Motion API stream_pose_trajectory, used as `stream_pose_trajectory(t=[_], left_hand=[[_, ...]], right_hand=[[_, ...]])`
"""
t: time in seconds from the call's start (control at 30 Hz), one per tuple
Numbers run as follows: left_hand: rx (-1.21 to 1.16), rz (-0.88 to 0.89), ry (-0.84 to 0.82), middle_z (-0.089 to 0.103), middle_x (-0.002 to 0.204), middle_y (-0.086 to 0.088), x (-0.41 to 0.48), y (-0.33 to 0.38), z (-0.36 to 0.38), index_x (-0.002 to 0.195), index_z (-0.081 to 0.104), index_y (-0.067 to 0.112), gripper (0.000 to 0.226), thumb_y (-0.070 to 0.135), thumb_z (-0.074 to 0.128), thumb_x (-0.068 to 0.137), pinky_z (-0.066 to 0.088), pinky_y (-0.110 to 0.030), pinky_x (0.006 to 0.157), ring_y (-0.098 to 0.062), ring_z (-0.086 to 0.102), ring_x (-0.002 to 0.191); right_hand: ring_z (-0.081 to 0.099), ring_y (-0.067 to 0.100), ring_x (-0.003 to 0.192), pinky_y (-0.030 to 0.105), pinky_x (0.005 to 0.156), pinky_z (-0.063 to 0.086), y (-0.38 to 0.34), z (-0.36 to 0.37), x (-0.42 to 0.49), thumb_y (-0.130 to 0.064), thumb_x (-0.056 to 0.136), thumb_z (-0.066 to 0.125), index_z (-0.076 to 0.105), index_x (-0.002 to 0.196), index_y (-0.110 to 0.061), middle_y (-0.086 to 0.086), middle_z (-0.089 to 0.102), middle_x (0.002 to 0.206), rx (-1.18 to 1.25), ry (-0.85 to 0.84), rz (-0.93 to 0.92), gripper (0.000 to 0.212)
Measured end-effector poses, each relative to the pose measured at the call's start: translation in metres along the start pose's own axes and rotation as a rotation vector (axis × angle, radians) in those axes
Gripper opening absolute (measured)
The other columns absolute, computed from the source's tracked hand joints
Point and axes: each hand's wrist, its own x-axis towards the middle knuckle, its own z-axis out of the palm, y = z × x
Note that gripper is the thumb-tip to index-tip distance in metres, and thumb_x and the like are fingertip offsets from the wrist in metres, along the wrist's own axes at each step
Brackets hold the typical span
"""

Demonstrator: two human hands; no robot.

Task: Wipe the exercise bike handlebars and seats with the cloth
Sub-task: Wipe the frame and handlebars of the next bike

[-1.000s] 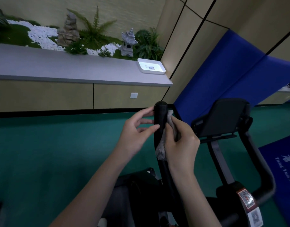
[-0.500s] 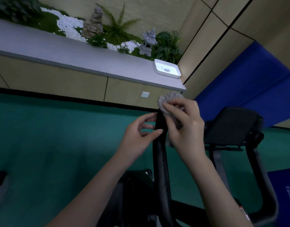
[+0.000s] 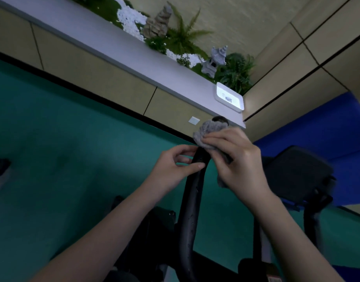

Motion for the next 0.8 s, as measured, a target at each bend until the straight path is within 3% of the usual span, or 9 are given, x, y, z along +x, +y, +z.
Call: stream_pose_trajectory(t=[0.13, 0.3, 0.43, 0.6, 0.8], left_hand=[[-0.020, -0.018, 0.003, 0.062, 0.089, 0.009, -0.004, 0.001, 0.002, 0.097, 0.065, 0.019, 0.030, -0.001, 0.073, 0.076, 0.048, -0.010, 0.070, -0.005, 0.054, 0.079], [0.005, -0.005, 0.023, 0.062, 0.089, 0.012, -0.003, -0.002, 0.002, 0.089, 0.060, 0.030, 0.032, 0.004, 0.074, 0.077, 0.044, -0.005, 0.070, -0.002, 0.055, 0.080], [-0.054, -0.021, 0.006, 0.063, 0.092, 0.014, -0.003, -0.004, 0.001, 0.090, 0.062, 0.031, 0.031, 0.007, 0.076, 0.076, 0.046, -0.006, 0.072, -0.003, 0.059, 0.086], [-0.157, -0.046, -0.004, 0.070, 0.096, 0.005, -0.005, -0.008, 0.001, 0.095, 0.066, 0.022, 0.026, 0.007, 0.076, 0.076, 0.048, -0.012, 0.077, -0.007, 0.065, 0.086], [-0.193, -0.069, 0.008, 0.070, 0.101, -0.001, -0.003, -0.011, 0.001, 0.096, 0.068, 0.019, 0.028, 0.005, 0.077, 0.074, 0.049, -0.010, 0.076, -0.008, 0.066, 0.089]], right_hand=[[0.061, 0.031, 0.097, 0.030, 0.088, 0.046, 0.015, -0.012, 0.022, 0.000, 0.086, 0.068, 0.073, 0.096, 0.001, 0.013, 0.069, 0.103, -0.065, -0.009, -0.074, 0.011], [0.061, 0.027, 0.101, 0.022, 0.095, 0.043, 0.012, -0.001, 0.017, -0.002, 0.088, 0.062, 0.072, 0.096, -0.001, 0.009, 0.070, 0.107, 0.014, -0.310, -0.239, 0.013], [0.060, 0.029, 0.111, 0.031, 0.096, 0.046, 0.020, -0.011, 0.036, -0.002, 0.087, 0.065, 0.072, 0.098, -0.002, 0.009, 0.070, 0.106, -0.055, -0.331, -0.247, 0.013], [0.064, 0.022, 0.101, 0.034, 0.090, 0.049, 0.014, -0.008, 0.039, -0.007, 0.089, 0.062, 0.073, 0.100, -0.007, 0.005, 0.072, 0.102, -0.031, -0.538, -0.294, 0.016], [0.064, 0.028, 0.095, 0.037, 0.082, 0.051, 0.016, -0.009, 0.047, -0.004, 0.088, 0.063, 0.072, 0.095, -0.005, 0.007, 0.072, 0.097, -0.123, -0.415, -0.267, 0.012]])
